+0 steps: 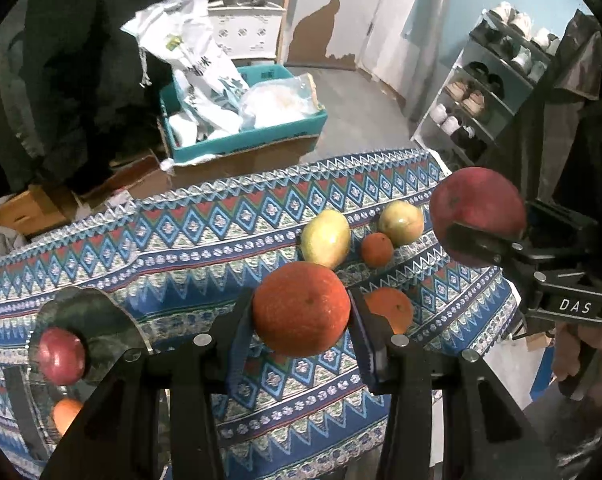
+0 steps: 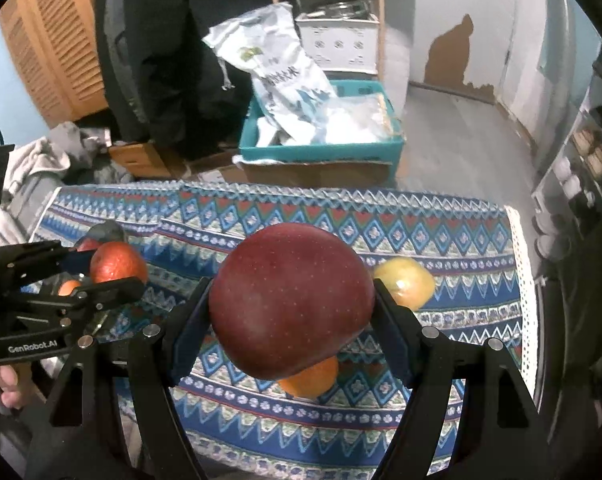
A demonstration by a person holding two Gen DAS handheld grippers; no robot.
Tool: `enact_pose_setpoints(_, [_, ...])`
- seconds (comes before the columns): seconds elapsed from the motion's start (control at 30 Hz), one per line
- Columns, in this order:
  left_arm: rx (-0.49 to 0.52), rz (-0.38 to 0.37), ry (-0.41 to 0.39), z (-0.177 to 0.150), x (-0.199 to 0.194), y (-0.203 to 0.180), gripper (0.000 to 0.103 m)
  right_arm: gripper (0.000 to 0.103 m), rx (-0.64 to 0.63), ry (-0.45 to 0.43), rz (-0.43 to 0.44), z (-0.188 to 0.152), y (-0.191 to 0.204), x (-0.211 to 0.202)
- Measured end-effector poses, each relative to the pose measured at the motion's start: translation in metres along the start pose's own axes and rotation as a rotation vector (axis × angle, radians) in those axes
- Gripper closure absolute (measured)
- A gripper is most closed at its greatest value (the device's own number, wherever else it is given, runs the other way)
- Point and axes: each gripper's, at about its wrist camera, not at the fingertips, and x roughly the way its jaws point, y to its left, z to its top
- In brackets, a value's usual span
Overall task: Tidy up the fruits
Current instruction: 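Carry the orange and the apple toward the glass bowl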
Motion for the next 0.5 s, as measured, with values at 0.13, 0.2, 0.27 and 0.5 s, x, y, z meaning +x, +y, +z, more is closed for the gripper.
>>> enact_pose_setpoints(0.13, [-0.011,-0.004,-0.013,-0.005,-0.014,0.009,0.057,0.027,-0.024,-0.011,0.023,0.006,0.014,-0.004])
enact_pose_setpoints(0.2, [-0.019,-0.005,-0.018,-0.006,-0.020,0.014,0.057,0.027,-0.036,-0.014,0.032,0.010,0.022,-0.005])
enact_pose_setpoints(0.27, [-0.025,0.003,-0.025,-0.009,-0.027,0.019,0.057,0.027,-0.045,-0.015,0.045,0.012,0.029,-0.006])
enact_pose_setpoints(0.5, [-0.039,0.026,-0.044,-0.016,-0.042,0.036,0.057,0.027,-0.089,-0.019,0.084,0.022,0.058,-0.005])
